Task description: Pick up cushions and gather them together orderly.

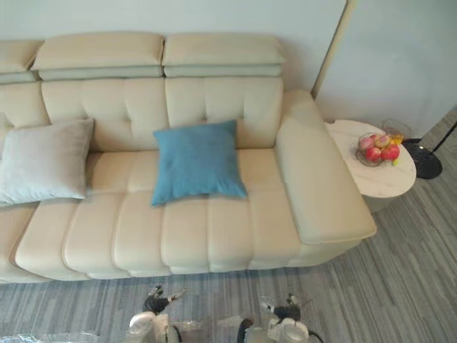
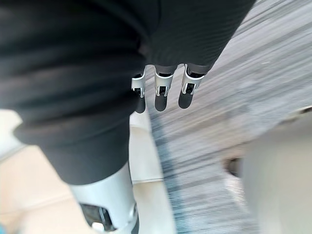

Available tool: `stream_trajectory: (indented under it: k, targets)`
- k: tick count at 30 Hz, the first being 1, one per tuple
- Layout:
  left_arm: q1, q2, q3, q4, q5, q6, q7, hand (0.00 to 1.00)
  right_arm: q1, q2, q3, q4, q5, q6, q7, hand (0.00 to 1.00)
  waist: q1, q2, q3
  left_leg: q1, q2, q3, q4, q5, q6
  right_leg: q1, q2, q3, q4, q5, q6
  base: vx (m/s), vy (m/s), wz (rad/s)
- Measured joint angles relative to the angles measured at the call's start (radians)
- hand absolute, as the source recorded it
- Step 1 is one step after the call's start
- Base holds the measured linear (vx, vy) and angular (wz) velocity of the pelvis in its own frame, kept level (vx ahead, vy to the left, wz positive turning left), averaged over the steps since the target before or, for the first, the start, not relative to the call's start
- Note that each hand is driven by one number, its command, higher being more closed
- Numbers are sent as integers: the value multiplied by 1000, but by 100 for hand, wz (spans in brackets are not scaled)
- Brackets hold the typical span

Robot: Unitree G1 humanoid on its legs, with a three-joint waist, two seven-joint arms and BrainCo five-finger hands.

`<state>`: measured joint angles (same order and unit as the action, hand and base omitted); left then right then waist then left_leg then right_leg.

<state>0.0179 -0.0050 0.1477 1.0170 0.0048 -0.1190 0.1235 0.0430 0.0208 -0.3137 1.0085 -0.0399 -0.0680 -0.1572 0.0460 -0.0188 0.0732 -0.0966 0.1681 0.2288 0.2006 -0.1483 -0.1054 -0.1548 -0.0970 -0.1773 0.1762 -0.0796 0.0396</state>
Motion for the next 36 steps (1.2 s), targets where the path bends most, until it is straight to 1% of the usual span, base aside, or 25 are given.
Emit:
stream_trajectory:
  k: [1, 2, 4, 5, 6, 7, 9, 13, 14, 23, 29, 36]
  targets:
    - [4, 22, -11, 13, 10, 0, 0, 0, 9, -2, -2, 5, 0, 0, 2, 0, -2, -4, -3, 14, -20, 8, -27, 16, 2, 23, -9, 7, -54, 38, 12, -11, 176, -12]
    - [10, 34, -10, 20, 14, 1, 0, 0, 16, -5, -5, 15, 1, 0, 2, 0, -6, -11, -9, 25, -36, 12, -48, 25, 10, 39, -17, 14, -92, 64, 16, -6, 206, -8]
    - [16, 43, -10, 37, 20, 1, -1, 0, 17, -8, -35, 40, 1, 2, 3, 0, -10, -8, -15, 45, -66, 16, -91, 42, 22, 62, -34, 23, -137, 95, 26, 7, 155, 2]
    - [18, 44, -10, 38, 24, 2, -2, 0, 21, -10, -40, 44, 3, 4, 4, 0, -12, -13, -19, 53, -78, 15, -103, 47, 28, 72, -42, 23, -150, 101, 31, 13, 100, 3]
    - [22, 45, -10, 38, 28, 2, -3, 0, 20, -14, -45, 52, 3, 5, 4, 0, -12, -9, -21, 58, -87, 18, -115, 51, 32, 73, -48, 27, -157, 105, 34, 34, 103, 2]
    - [27, 52, -10, 39, 32, 2, -4, 0, 18, -19, -48, 66, 3, 6, 6, 0, -14, -6, -22, 68, -96, 16, -124, 62, 44, 83, -53, 29, -169, 109, 39, 40, 84, 1]
    - [32, 54, -10, 55, 33, 1, -13, 0, 15, -21, -58, 74, 3, 8, 10, 0, -18, -2, -32, 71, -110, 9, -130, 64, 46, 90, -57, 28, -182, 112, 43, 63, 72, 4]
    - [43, 64, -9, 71, 33, 2, -20, 0, 14, -23, -75, 82, 1, 10, 17, 0, -19, 1, -32, 95, -115, -24, -133, 64, 46, 122, -53, 27, -202, 112, 44, 65, 2, 1]
    - [51, 75, -7, 86, 34, 2, -28, 0, -3, -60, -76, 120, 1, 13, 24, 0, -40, -13, -38, 150, -118, -72, -182, 64, 46, 160, -43, 33, -220, 110, 44, 0, 0, 0]
    - [51, 75, -10, 85, 34, 2, -28, 0, -1, -60, -78, 120, 1, 13, 22, 0, -40, -10, -37, 139, -117, -78, -182, 63, 46, 154, -44, 24, -220, 108, 46, 0, 0, 2]
    - [47, 75, -30, 85, 36, 3, -27, 0, 0, -59, -100, 119, 12, 20, 21, 0, -40, 0, -30, 134, -114, -69, -184, 57, 39, 152, -41, 28, -234, 108, 47, 0, 0, -3]
    - [37, 75, -30, 85, 74, 9, -29, 0, -2, -61, -111, 105, 20, 21, 20, 0, -39, 12, -19, 168, -84, 4, -172, 29, 18, 152, -11, 91, -236, 108, 47, 43, -24, -29]
